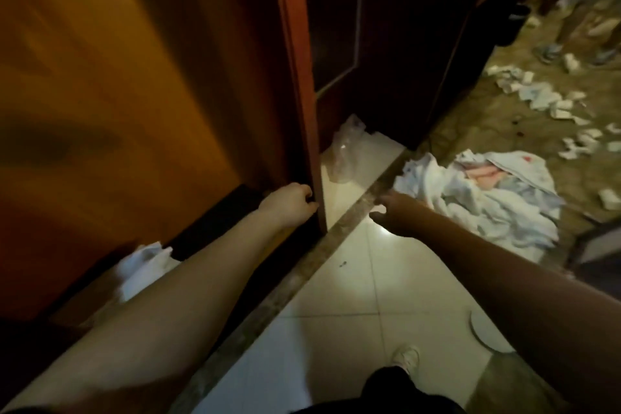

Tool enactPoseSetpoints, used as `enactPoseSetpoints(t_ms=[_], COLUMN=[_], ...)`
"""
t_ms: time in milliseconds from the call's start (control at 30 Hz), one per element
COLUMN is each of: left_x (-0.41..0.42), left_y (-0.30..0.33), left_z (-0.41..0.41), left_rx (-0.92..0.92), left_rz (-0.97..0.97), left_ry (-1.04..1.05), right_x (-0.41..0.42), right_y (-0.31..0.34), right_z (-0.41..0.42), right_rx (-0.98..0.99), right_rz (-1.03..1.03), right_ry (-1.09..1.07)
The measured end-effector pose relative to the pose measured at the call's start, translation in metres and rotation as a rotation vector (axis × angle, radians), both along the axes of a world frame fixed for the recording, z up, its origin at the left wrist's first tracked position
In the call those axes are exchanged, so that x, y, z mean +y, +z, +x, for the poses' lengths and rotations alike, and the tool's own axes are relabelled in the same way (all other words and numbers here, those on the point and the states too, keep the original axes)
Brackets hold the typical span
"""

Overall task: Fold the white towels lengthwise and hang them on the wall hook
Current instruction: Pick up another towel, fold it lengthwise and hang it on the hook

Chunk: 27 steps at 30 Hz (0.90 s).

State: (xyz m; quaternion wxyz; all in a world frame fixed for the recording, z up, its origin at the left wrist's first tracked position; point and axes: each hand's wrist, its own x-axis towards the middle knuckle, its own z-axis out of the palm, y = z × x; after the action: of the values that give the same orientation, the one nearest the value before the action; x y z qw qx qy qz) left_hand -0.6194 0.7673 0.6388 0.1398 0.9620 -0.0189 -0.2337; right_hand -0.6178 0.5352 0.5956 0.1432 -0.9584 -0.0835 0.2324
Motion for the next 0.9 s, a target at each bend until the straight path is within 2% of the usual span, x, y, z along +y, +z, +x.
enactPoseSetpoints(t_ms=[200,367,533,733,900], left_x=[-0.128,-0.214,-0.282,-0.358,-0.434], left_y=[-0.057,-0.097,-0.129,-0.162,-0.204], left_z=[0.043,0.073,0.119,0.204,0.306], left_rx=[0.116,0.209,0.222,0.279,0.305], left_rz=[-0.001,0.006,0.023,0.006,-0.015], left_ry=[-0.097,-0.169,-0.219,-0.306,-0.411], right_x=[-0.134,-0.224,-0.309,-0.39,-0.454], right_y=[-0.058,-0.083,-0.113,-0.15,-0.187], right_z=[0.007,0.01,0.027,0.069,0.141], right_rx=[0.132,0.244,0.337,0.428,0.438], right_rz=[-0.036,-0.046,-0.044,-0.047,-0.071], right_ry=[-0.152,-0.265,-0.462,-0.604,-0.686])
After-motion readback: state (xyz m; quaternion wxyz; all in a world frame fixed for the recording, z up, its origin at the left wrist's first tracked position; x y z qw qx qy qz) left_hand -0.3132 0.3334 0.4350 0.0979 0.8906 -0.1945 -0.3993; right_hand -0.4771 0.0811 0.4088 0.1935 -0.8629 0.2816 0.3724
